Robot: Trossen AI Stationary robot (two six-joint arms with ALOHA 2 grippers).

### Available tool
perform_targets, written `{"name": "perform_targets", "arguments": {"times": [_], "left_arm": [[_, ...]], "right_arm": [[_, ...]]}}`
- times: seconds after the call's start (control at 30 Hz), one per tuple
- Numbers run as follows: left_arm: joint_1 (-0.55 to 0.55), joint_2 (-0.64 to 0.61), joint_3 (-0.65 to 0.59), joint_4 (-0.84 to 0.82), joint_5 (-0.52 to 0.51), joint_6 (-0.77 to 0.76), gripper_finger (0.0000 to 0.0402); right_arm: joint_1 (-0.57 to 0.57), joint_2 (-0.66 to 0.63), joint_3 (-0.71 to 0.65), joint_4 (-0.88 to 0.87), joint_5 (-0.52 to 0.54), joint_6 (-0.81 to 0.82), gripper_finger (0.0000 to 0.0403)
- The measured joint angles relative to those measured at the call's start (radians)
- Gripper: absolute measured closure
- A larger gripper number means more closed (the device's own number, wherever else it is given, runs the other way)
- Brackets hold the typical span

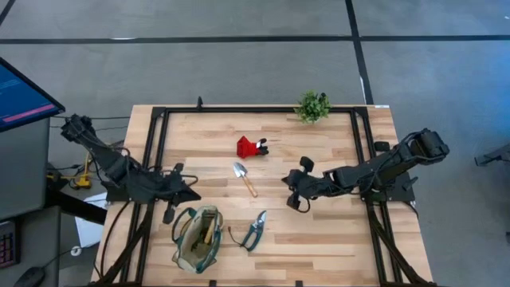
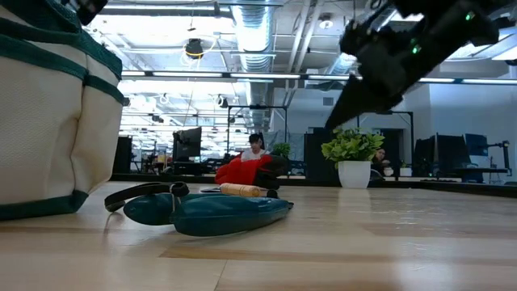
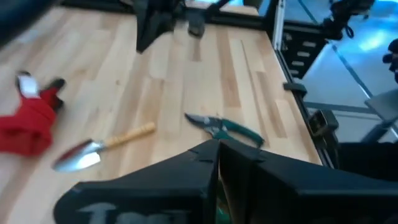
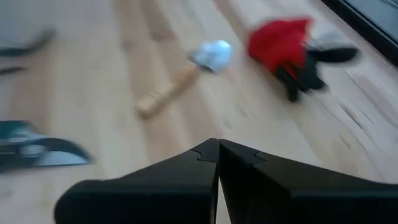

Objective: Pick & Place Garden tools in Gardening bag
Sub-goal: Move the green gardening bag to the middle left of the table

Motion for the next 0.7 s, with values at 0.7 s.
{"name": "perform_targets", "arguments": {"times": [0.7], "left_arm": [[-0.304, 0.0, -0.096, 0.199, 0.067, -0.255, 0.04]], "right_arm": [[0.047, 0.0, 0.0, 0.191, -0.152, -0.113, 0.0403]]}}
